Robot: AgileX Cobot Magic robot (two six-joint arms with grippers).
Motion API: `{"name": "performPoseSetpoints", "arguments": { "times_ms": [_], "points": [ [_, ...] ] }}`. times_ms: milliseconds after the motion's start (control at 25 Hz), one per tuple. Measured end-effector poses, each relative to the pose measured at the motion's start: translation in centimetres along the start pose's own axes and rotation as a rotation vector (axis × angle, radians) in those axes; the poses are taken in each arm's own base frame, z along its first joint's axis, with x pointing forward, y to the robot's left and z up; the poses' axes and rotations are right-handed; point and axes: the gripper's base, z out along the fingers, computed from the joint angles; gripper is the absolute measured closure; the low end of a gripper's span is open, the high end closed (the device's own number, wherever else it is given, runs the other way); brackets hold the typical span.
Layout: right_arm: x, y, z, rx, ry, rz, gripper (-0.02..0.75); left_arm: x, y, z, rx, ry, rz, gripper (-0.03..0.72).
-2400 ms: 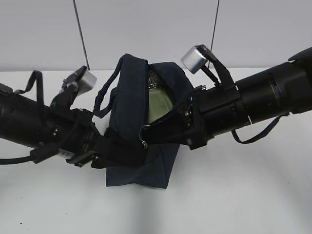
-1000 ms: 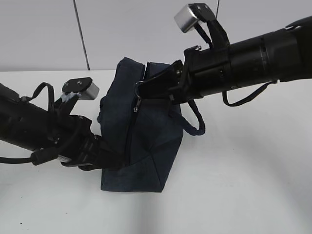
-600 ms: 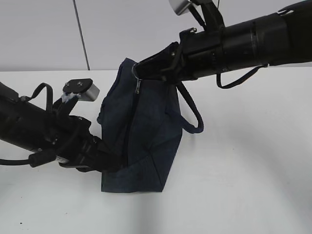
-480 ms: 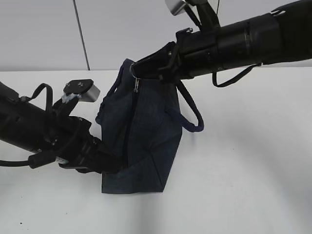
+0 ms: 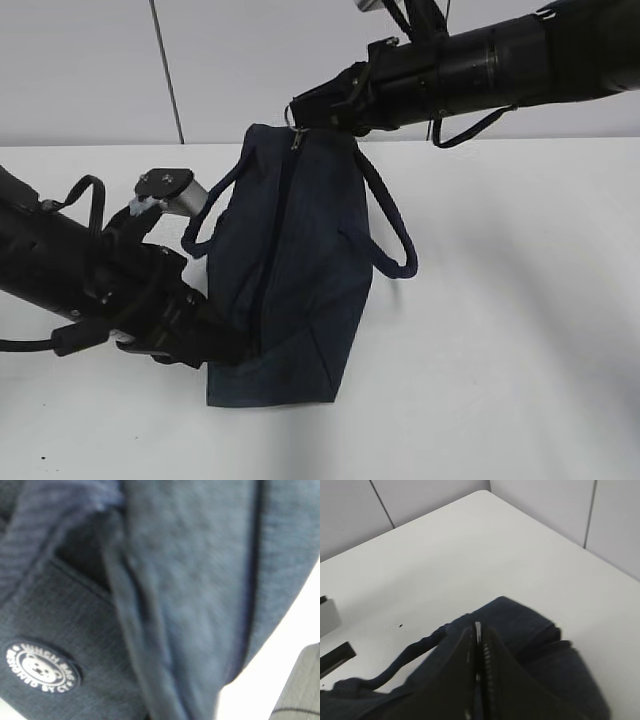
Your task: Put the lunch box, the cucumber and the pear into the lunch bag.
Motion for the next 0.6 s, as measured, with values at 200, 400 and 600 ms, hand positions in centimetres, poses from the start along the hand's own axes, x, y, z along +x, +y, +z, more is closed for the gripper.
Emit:
{"name": "performPoseSetpoints", "arguments": {
  "times_ms": [200,400,600],
  "points": [
    [-0.4,-3.4,0.0,0.066,-0.035,0.035,0.732,0.3,-0.2,0.0,0.025,0.031,0.022,0.684],
    [0.2,-5.5,1.2,0.042,-0.044,0.091,0.732,0.3,-0.2,0.0,0.026,0.032,0.022,0.684],
    [0.5,-6.1,1.3,0.017,-0.045,0.132,0.732,0.3,-0.3,0.0,0.029,0.032,-0.016,0.684]
  ]
}}
